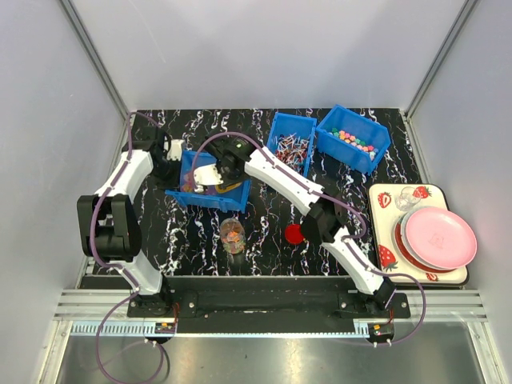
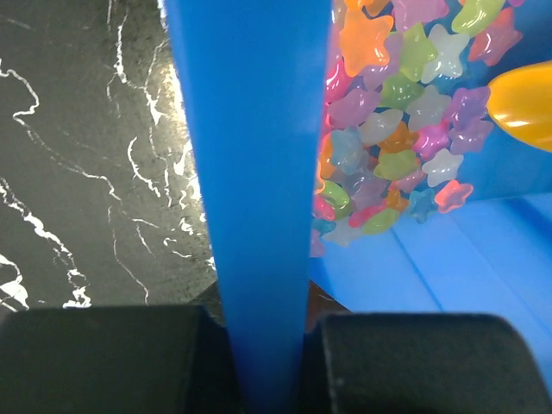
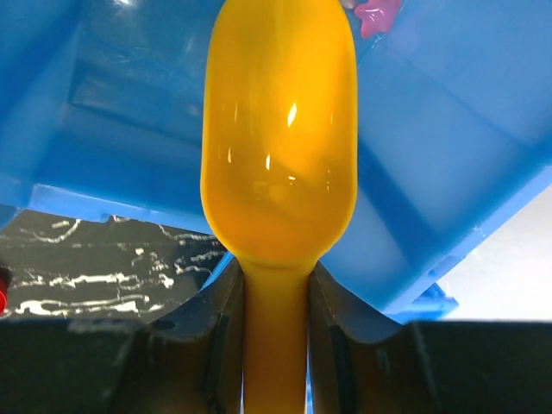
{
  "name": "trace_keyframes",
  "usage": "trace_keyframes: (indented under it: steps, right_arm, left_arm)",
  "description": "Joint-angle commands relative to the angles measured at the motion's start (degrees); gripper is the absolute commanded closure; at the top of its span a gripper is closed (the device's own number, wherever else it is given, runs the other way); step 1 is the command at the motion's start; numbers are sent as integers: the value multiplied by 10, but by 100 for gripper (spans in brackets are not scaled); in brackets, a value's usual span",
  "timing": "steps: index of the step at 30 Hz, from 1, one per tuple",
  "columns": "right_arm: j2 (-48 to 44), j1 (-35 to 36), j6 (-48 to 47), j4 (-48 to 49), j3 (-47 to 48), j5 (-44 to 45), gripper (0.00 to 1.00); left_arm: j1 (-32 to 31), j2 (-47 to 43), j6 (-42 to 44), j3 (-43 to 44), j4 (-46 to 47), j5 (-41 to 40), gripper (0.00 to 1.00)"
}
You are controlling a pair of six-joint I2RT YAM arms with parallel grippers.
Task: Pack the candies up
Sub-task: Scoop the fake candies from the storage box.
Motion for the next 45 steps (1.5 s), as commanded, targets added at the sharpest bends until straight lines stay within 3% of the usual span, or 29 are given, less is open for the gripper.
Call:
trace_keyframes:
  steps: [1, 14, 36, 45]
  right_arm:
    - [30, 14, 4, 31, 16, -68, 100]
    - [9, -23, 51, 54, -18, -183, 100]
    - [-67, -50, 12, -20, -65, -176, 100]
    - [-6, -37, 26, 8, -15, -196, 100]
  left_arm:
    - [-4, -47, -18, 12, 55, 82, 100]
    - [-4, -51, -17, 0, 68, 76, 100]
    - [-4, -53, -16, -5, 72, 61, 100]
    - [-4, -54, -17, -5, 72, 67, 100]
